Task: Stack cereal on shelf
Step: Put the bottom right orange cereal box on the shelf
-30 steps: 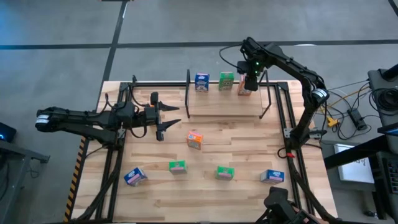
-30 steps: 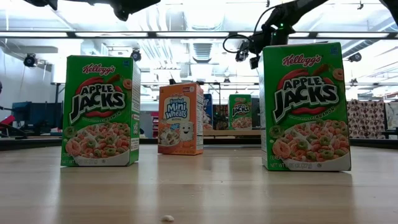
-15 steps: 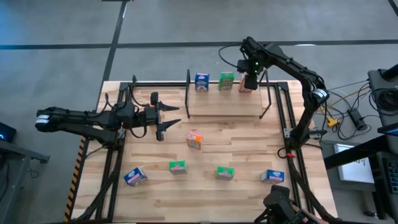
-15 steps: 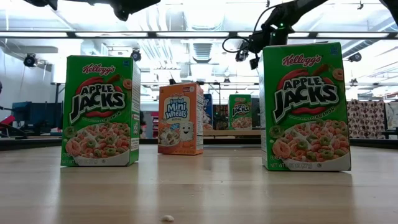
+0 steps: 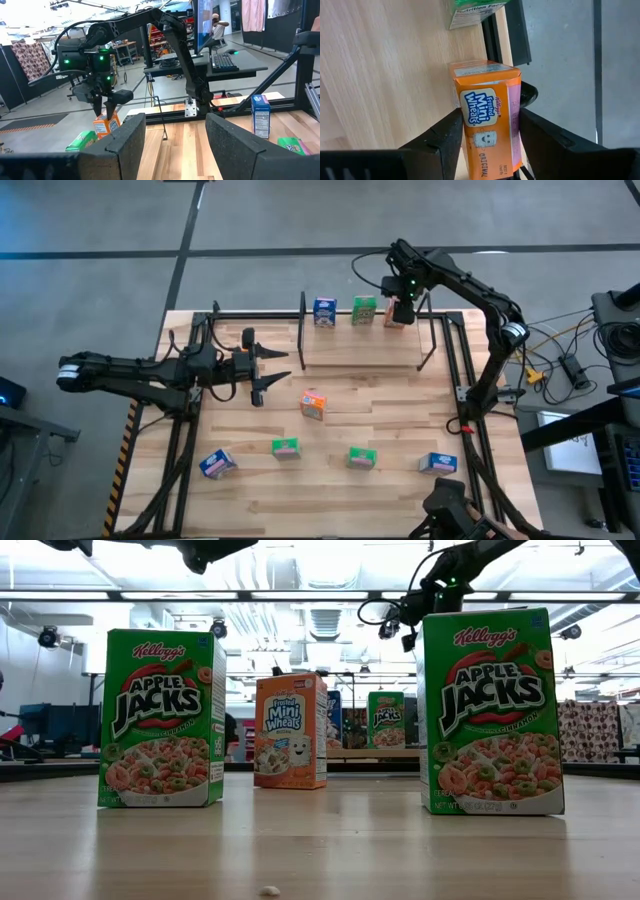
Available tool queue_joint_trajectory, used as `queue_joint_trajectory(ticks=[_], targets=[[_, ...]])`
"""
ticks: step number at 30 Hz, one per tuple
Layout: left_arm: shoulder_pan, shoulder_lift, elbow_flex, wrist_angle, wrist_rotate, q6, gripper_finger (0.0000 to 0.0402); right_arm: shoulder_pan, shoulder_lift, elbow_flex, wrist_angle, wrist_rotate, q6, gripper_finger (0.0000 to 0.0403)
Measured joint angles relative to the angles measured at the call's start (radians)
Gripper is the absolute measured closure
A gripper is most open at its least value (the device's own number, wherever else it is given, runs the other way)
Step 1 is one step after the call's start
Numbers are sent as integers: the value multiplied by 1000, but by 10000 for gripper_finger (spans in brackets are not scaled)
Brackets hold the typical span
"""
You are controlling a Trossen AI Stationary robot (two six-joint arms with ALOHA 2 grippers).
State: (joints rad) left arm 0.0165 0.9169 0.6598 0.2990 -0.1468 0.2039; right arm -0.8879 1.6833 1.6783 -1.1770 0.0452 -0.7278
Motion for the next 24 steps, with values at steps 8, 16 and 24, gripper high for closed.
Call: queue_joint_trajectory(ticks=[8,16,24], targets=[[0,0,0,0,0,0,210,0,0,0,0,0,-16,205],[0,0,0,0,0,0,210,0,-4,0,-2,8,-16,197],[0,0,0,1,0,0,210,10,-19,74,-11,0,73,202]])
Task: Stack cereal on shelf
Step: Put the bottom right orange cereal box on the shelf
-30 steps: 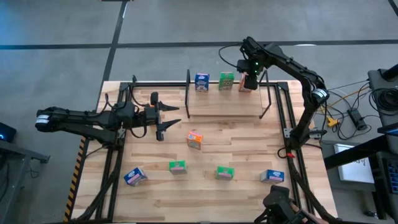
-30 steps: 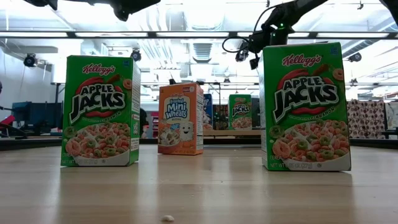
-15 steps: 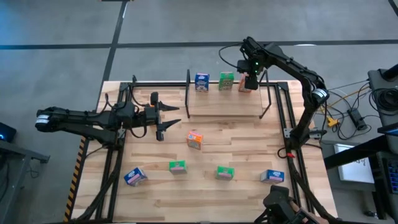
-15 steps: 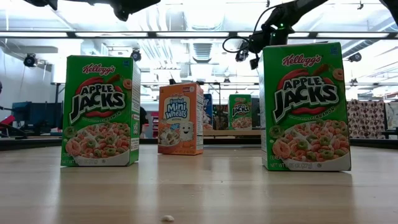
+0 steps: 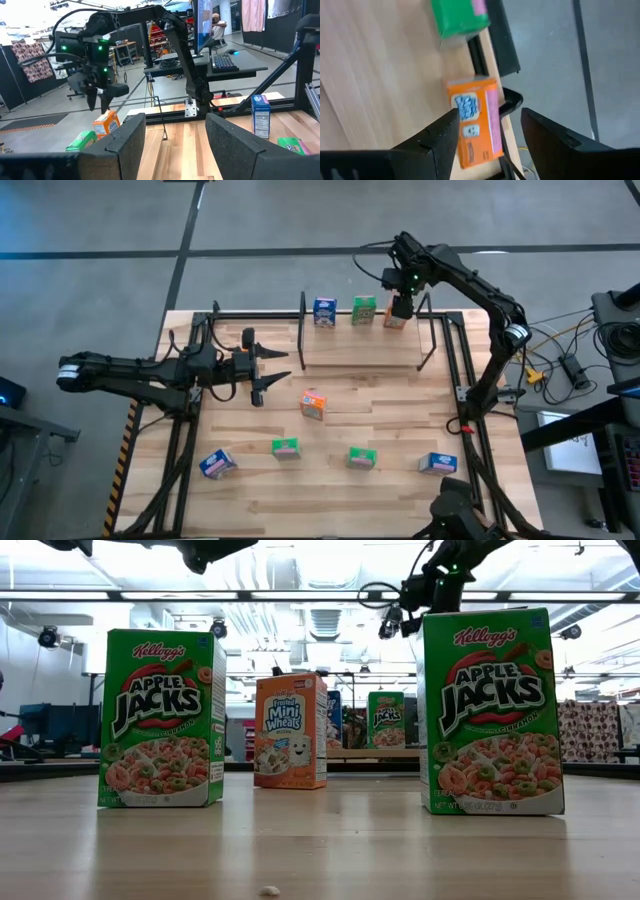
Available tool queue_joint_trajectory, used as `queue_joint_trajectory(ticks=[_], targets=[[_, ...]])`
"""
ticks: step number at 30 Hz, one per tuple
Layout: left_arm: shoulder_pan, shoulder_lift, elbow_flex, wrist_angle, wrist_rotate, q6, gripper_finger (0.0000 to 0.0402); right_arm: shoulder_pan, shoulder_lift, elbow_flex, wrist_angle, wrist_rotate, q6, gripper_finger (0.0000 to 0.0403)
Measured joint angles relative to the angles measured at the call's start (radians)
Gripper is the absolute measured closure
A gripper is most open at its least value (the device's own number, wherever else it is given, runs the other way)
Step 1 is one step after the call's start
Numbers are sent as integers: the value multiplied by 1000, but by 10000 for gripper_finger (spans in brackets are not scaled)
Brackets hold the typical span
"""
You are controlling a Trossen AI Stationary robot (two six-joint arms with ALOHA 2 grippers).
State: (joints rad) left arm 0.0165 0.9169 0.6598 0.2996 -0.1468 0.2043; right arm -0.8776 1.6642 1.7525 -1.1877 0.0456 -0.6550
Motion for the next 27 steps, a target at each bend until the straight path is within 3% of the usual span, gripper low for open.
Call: queue_joint_trajectory(ticks=[4,10,14,27], targets=[[0,0,0,0,0,0,210,5,0,-1,28,-6,71,239],[0,0,0,0,0,0,210,7,0,-7,70,-32,113,336],[0,0,0,0,0,0,210,10,0,-13,91,-110,110,387],[0,0,0,0,0,0,210,25,0,-119,176,-124,123,390]])
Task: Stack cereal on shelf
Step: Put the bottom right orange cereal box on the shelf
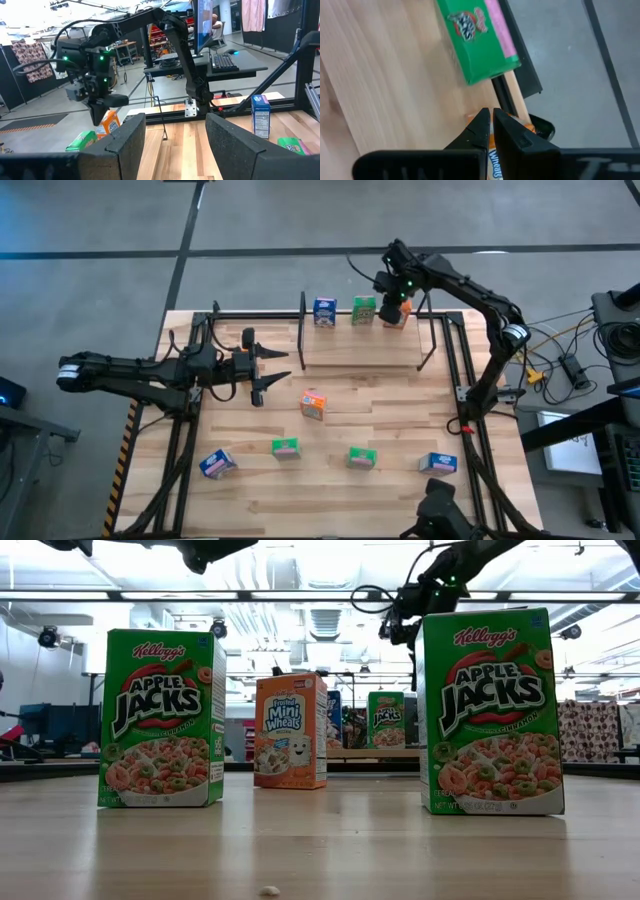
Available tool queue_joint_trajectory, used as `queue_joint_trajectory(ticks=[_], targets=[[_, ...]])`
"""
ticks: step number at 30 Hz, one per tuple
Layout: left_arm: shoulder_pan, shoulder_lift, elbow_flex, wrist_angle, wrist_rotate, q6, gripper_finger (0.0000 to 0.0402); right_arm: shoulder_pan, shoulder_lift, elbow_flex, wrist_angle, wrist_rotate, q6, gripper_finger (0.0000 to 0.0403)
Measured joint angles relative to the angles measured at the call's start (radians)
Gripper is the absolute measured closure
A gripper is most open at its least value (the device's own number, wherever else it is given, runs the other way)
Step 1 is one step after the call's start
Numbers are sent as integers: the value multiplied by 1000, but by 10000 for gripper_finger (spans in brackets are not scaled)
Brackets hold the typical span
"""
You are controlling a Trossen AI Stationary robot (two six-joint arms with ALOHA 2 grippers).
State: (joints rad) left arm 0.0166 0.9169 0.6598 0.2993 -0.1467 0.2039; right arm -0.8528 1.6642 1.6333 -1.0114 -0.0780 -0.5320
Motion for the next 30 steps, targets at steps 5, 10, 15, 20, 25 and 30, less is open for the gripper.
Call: queue_joint_trajectory(ticks=[5,10,15,20,25,30], targets=[[0,0,0,0,0,0,210,0,0,-30,7,35,-2,390],[0,0,0,0,0,0,210,0,0,-32,-1,63,-8,390],[0,0,0,0,0,0,210,2,0,-32,-2,55,-11,390],[0,0,0,0,0,0,210,4,0,-32,-32,52,-18,390],[0,0,0,0,0,0,210,5,-2,-32,-40,52,-17,390],[0,0,0,0,0,0,210,5,-5,-4,-38,52,19,390]])
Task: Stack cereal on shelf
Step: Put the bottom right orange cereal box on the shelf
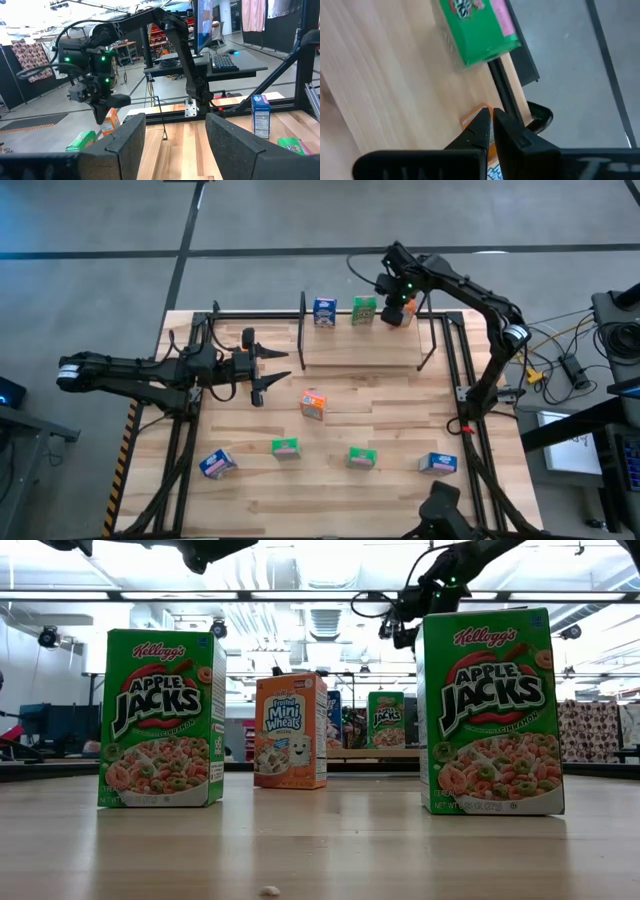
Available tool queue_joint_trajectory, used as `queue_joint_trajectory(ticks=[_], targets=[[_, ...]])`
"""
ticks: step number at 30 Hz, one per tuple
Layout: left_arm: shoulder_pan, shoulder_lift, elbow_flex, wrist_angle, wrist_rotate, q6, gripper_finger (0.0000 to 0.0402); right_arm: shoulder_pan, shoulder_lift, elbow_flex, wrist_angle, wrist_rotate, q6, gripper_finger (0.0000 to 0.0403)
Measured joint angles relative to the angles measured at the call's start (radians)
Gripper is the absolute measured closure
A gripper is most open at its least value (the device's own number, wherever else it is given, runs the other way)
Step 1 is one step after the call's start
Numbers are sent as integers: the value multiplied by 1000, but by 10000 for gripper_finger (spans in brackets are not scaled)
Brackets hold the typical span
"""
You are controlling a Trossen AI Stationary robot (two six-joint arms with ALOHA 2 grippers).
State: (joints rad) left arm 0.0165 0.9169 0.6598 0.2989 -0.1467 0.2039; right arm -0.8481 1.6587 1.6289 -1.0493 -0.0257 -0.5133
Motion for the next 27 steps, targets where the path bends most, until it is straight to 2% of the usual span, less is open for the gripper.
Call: queue_joint_trajectory(ticks=[3,11,18,21,27], targets=[[0,0,0,0,0,0,210,0,-2,35,-51,0,2,390],[0,0,0,0,0,0,210,-1,-3,78,-340,-5,-35,390],[0,0,0,0,0,0,210,-3,0,17,-197,1,-9,390],[0,0,0,0,0,-3,210,-3,5,7,-136,36,-10,390],[0,0,0,0,0,-3,210,-3,5,6,-108,52,-10,390]])
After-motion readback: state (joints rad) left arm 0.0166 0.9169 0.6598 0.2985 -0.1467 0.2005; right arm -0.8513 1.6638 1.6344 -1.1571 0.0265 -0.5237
